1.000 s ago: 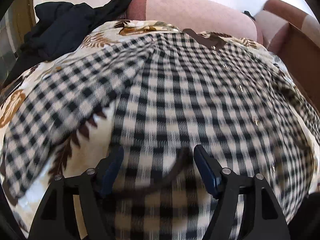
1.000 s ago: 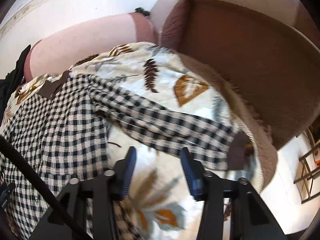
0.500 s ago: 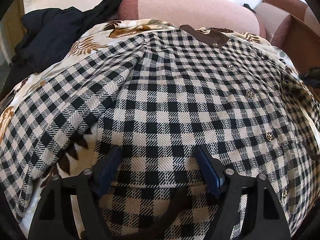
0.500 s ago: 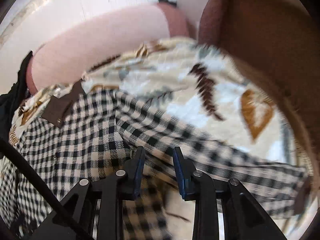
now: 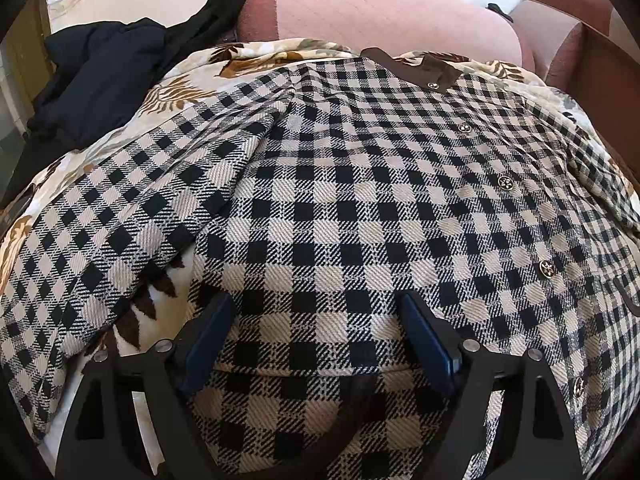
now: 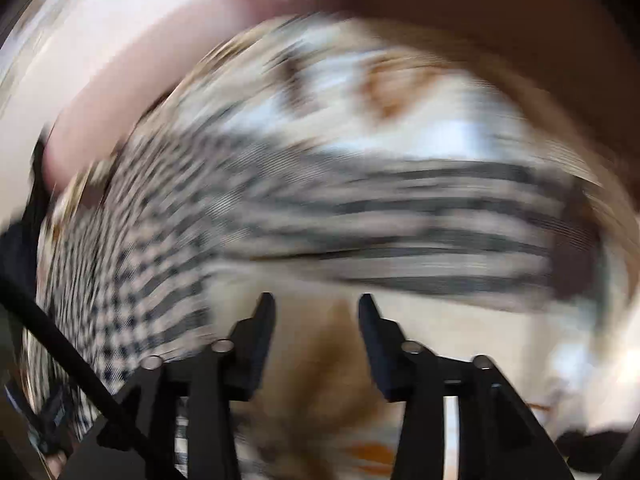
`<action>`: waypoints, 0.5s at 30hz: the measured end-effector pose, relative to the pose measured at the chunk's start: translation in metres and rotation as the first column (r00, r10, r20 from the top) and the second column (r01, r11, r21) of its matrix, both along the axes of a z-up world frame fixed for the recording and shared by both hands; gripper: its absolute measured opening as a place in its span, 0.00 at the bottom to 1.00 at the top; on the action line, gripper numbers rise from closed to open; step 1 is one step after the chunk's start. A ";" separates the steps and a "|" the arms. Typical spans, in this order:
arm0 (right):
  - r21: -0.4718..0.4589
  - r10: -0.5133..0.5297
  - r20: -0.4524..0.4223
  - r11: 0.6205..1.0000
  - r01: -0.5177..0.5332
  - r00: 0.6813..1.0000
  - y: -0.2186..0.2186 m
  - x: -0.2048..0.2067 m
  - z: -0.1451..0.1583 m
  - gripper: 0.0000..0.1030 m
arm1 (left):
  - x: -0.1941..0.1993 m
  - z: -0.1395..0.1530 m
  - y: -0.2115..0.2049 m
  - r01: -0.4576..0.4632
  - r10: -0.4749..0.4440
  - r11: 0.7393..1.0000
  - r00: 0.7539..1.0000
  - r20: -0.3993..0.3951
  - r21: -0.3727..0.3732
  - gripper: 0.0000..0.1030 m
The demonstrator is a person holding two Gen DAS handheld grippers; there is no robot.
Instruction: Fold large clothes
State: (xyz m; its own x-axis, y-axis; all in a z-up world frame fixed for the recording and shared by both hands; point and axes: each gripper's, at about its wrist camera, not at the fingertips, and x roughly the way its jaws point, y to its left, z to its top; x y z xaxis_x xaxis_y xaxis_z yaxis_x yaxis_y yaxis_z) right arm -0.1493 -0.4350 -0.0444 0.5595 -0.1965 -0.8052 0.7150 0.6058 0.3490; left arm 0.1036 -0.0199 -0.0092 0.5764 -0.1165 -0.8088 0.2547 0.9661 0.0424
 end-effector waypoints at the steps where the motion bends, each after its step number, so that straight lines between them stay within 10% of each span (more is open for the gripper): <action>1: 0.008 -0.065 0.010 0.998 0.065 0.998 -0.011 -0.026 -0.001 0.51 | 0.000 0.000 0.000 -0.003 0.003 1.000 1.000 0.001 0.004 0.84; 6: 0.154 -0.235 0.095 0.963 0.219 0.967 -0.043 -0.099 -0.018 0.51 | 0.001 -0.002 -0.001 -0.015 0.015 1.000 1.000 0.006 0.016 0.87; 15: 0.170 -0.378 0.114 0.919 0.357 0.919 -0.069 -0.102 -0.039 0.51 | 0.001 -0.002 -0.002 -0.020 0.020 1.000 1.000 0.008 0.022 0.88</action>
